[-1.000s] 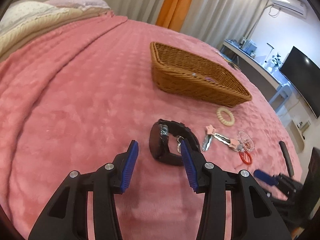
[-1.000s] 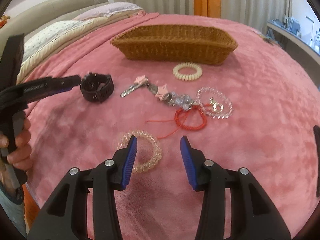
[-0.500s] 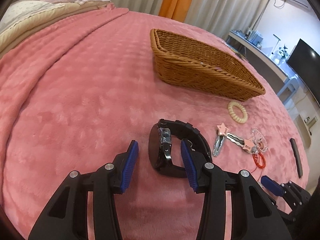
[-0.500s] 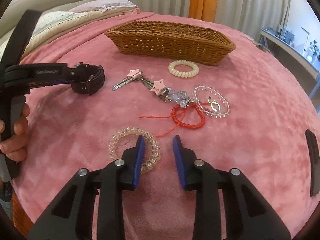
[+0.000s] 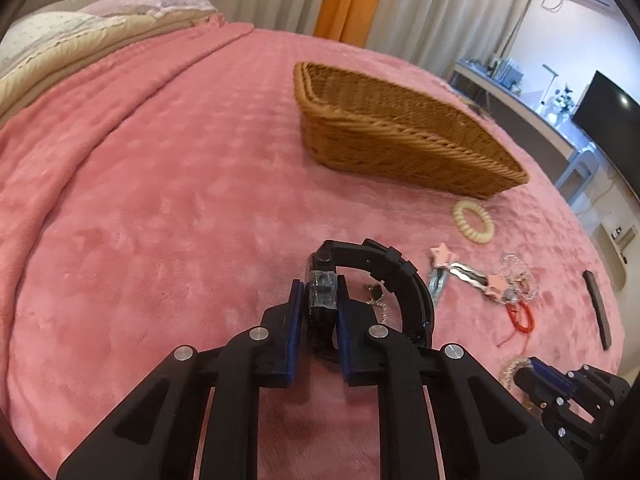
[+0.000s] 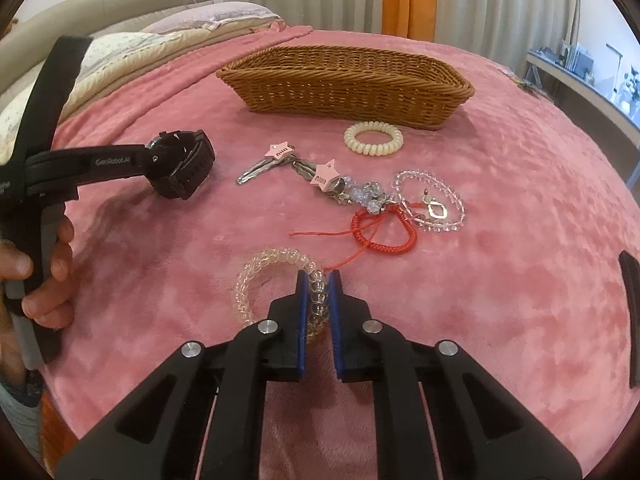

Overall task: Organize jewelry
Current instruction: 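Grasp the clear beaded bracelet with the right tool while the left tool grasps the black watch, then carry the bracelet and watch into the basket and release both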

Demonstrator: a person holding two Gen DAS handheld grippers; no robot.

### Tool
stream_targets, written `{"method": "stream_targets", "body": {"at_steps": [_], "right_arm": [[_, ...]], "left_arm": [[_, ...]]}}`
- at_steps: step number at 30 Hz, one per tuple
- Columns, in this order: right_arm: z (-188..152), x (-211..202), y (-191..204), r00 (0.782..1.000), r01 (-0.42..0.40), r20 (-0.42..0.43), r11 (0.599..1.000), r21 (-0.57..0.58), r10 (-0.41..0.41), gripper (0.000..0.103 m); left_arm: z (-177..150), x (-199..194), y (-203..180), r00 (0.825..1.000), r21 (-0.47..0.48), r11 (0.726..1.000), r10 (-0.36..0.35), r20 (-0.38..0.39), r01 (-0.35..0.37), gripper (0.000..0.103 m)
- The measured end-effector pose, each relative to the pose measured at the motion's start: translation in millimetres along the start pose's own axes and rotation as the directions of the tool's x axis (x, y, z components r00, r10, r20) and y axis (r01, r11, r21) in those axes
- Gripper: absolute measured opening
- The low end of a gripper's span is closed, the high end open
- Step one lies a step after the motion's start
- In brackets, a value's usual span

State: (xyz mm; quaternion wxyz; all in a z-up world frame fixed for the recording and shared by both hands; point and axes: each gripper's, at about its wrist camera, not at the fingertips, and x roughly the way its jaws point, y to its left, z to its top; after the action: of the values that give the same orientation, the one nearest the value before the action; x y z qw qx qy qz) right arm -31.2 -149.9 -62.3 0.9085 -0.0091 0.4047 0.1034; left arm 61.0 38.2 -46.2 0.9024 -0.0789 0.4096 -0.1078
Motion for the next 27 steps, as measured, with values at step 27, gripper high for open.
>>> {"method": "stream_targets", "body": {"at_steps": [27], "right_arm": [[166.8, -61.3, -41.0, 0.951, 0.019, 0.308, 0.999, 0.041, -0.03, 0.008]], "left_arm": [[90.0, -56.8, -58.6, 0.968, 0.103, 0.992, -0.091, 0.234, 0.068, 0.013]]}}
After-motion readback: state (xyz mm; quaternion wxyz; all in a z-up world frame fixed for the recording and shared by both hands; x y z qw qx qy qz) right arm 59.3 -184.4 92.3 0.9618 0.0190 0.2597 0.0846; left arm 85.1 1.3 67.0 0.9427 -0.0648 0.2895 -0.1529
